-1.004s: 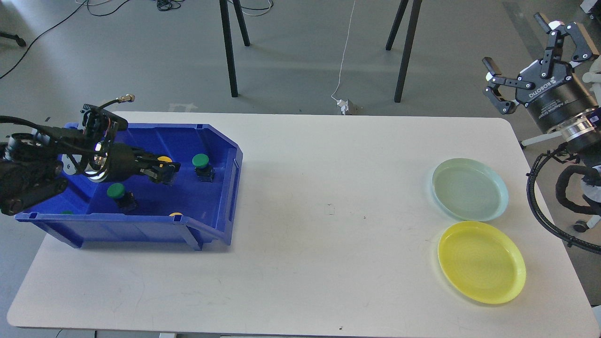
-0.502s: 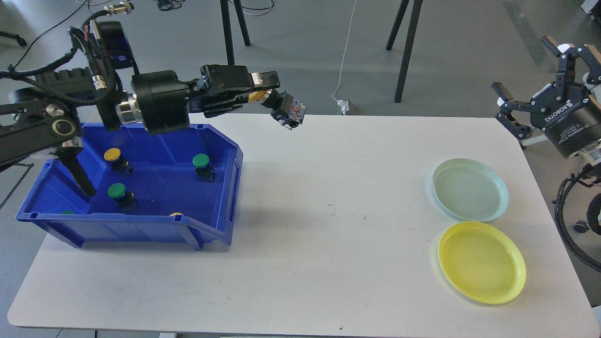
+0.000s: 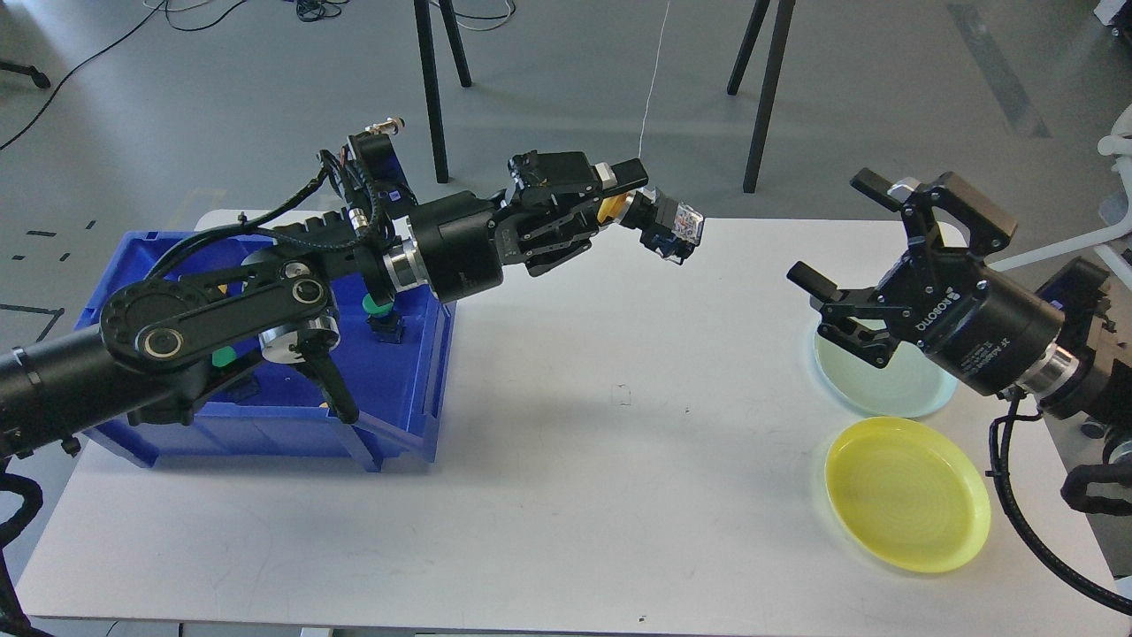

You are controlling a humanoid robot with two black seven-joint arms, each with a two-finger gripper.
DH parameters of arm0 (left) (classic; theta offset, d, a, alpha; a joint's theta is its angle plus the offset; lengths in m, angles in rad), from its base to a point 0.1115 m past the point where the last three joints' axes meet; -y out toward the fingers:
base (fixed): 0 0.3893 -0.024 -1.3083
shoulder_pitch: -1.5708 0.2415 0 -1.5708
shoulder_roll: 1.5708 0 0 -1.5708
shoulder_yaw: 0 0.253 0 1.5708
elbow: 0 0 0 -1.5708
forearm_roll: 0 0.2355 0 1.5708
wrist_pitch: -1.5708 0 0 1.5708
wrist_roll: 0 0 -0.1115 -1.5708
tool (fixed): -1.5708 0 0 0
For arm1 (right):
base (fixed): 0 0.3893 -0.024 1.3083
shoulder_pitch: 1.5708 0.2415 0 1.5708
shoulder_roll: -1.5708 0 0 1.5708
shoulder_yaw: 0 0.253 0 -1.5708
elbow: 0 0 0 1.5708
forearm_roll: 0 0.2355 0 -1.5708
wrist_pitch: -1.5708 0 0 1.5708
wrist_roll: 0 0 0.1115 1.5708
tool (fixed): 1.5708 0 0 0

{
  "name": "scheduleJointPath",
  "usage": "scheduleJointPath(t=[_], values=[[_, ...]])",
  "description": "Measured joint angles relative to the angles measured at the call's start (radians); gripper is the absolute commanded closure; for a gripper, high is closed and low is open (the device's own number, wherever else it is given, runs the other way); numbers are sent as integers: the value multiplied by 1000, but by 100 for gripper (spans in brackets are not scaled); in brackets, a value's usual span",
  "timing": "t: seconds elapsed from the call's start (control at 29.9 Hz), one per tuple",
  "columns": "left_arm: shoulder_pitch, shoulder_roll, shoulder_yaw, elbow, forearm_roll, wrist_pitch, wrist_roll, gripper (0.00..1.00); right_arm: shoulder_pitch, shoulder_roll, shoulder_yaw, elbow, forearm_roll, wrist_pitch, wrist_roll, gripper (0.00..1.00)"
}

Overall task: Pass button and place on color plate
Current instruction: 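Lift the button out of the bin and extend it toward the right gripper, then reach the right gripper to the held button and grasp it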

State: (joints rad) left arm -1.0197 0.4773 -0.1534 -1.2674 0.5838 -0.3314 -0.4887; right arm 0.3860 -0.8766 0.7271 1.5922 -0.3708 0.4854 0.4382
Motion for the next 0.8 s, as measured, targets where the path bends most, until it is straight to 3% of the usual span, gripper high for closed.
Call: scheduleJointPath(t=[0.27, 0.5, 0.74, 0.8], values=[[1, -3, -3, 0, 0, -4, 0, 91, 98, 132, -117, -41, -51, -39, -6, 0], [1, -6, -3, 0, -1, -5, 0, 91, 133, 249, -137, -70, -50, -71, 44, 1], [1, -6, -3, 0, -1, -5, 0, 91, 134, 318, -132, -108, -47, -104, 50, 3], [1, -6, -3, 0, -2, -5, 0, 91, 134, 322, -131, -110, -46, -106, 51, 7]])
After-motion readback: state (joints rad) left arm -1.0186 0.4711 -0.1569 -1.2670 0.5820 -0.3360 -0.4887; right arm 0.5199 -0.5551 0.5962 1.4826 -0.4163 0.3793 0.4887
